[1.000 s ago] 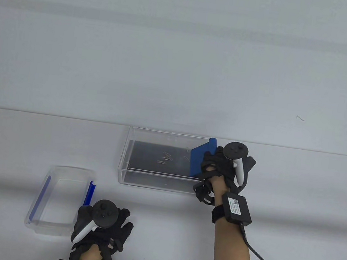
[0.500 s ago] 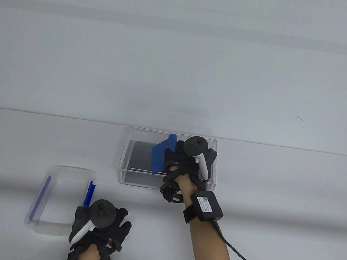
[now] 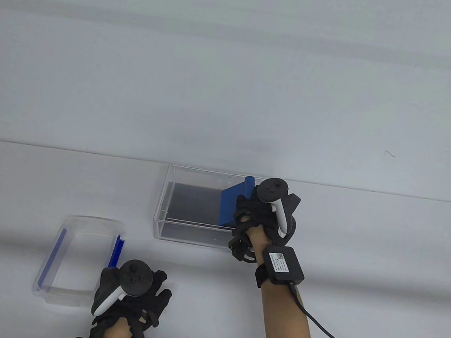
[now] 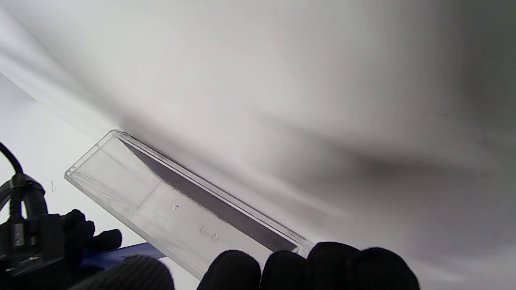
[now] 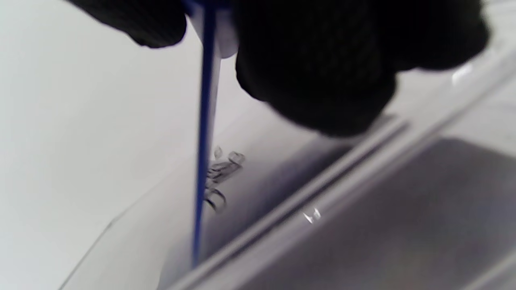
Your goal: Scrape paper clips from drawer organizer into plastic box
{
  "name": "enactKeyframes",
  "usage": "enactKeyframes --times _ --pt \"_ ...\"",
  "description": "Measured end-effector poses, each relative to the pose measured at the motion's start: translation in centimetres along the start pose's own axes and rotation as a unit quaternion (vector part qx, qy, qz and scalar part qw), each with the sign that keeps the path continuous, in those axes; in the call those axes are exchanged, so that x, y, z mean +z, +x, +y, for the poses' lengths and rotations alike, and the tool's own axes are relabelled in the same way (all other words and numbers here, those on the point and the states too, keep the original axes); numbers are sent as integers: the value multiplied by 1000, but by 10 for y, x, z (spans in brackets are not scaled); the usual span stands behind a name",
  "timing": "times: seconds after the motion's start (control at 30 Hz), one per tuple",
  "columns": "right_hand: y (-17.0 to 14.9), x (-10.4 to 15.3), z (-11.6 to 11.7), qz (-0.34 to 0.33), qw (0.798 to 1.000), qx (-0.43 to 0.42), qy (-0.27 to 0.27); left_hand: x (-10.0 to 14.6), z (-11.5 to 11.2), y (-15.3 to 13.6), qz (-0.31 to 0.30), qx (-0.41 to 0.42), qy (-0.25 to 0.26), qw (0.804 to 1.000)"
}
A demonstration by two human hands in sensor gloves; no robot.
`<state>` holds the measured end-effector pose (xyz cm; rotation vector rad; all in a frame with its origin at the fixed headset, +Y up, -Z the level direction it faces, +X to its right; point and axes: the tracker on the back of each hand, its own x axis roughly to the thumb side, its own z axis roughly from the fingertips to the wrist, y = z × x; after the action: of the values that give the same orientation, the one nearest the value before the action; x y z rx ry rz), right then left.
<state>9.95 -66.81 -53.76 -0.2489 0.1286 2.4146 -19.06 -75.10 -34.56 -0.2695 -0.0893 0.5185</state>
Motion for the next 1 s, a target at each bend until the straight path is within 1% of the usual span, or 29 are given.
enactKeyframes --times 0.1,0.17,0.27,0.33,0.37,0.43,0.5,0.57,0.7,0.8,1.0 --pt "12 5 -14 -10 1000 4 -18 0 -1 1 -1 -3 -3 1000" --pt "22 9 -22 -26 996 62 -59 0 -1 1 -1 -5 -4 1000" --pt "29 7 -19 -45 990 104 -85 -1 -1 1 -2 -3 -2 1000" --pt "30 3 -8 -60 986 128 -91 0 1 1 -1 -1 0 1000" --pt "29 0 -2 -67 985 140 -81 0 3 0 -1 1 1 1000" --pt "30 -5 8 -79 980 164 -77 1 5 0 -1 8 9 1000" --pt "31 -8 16 -87 976 194 -56 1 7 -1 -1 12 11 1000" --pt "31 -8 23 -111 975 192 -31 1 8 -1 -1 11 10 1000" --pt "33 0 22 -145 968 204 -5 1 9 0 0 10 10 1000" --pt "33 12 16 -173 964 200 21 2 9 -1 -1 13 12 1000" --pt "32 34 15 -189 962 195 39 2 8 2 -5 11 11 1000"
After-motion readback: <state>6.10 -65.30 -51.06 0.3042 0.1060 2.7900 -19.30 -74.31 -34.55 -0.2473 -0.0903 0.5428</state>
